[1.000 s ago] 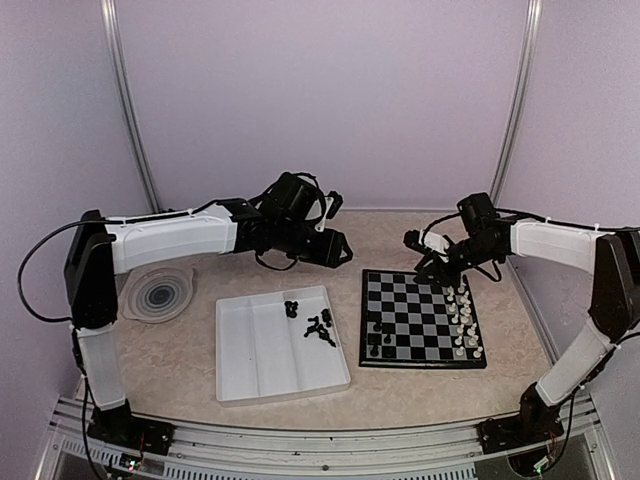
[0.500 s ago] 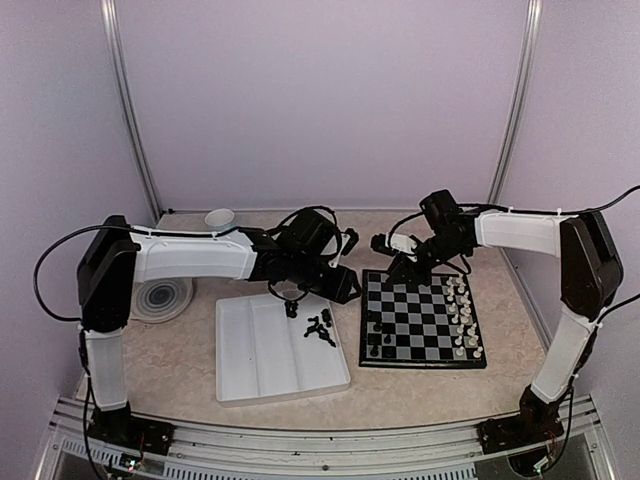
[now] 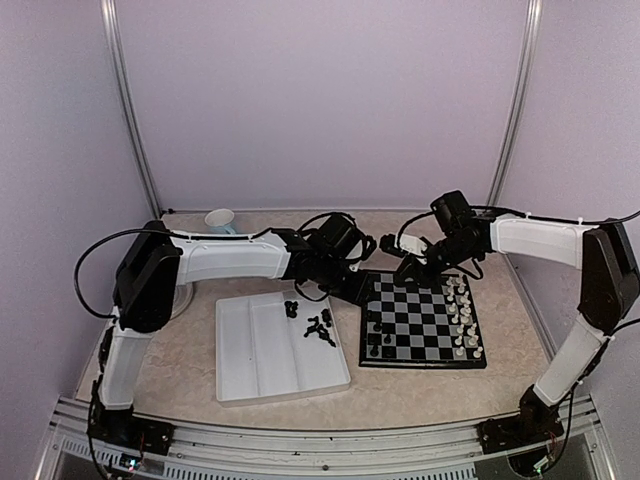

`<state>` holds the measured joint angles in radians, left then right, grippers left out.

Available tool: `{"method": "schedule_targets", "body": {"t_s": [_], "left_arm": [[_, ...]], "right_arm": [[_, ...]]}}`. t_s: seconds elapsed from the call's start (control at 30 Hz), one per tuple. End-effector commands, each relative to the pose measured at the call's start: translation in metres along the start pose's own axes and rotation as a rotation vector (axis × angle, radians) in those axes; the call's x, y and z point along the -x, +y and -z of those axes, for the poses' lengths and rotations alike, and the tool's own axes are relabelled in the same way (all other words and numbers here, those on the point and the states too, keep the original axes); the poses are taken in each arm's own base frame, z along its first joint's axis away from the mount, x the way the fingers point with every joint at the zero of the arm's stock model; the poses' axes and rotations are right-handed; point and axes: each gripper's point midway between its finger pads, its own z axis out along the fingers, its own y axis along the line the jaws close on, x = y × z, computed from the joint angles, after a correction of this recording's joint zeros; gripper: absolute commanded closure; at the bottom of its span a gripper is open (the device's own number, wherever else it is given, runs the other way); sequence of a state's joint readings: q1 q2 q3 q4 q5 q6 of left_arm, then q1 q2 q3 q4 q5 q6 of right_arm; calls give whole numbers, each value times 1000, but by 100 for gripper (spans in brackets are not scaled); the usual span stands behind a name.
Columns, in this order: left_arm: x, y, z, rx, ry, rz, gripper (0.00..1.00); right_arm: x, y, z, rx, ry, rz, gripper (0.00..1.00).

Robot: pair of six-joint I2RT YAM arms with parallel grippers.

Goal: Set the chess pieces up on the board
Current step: Pick up the king from the chessboard.

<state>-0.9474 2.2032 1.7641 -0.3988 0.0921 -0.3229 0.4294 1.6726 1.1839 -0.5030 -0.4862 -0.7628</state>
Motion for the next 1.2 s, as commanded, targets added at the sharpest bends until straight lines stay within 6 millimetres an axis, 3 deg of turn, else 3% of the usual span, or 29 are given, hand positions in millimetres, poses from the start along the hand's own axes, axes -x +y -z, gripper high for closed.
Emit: {"method": "schedule_targets", "body": {"t_s": [0.0,0.47,0.8,1.17], "left_arm": [[-21,-2,-17,51,84,41,49],[-33,-7,-38,37,133,131,56],[-39,5,-50,73,149,191,59],[-42,8,-46,1,167,258,78]], "right_arm": [[-5,5,7,-20,9,-29,74],[-15,18,9,-28,8,-52,74],[-20,23,7,-22,5,-65,74],[-21,26,6,-16,-1,-72,74]]}}
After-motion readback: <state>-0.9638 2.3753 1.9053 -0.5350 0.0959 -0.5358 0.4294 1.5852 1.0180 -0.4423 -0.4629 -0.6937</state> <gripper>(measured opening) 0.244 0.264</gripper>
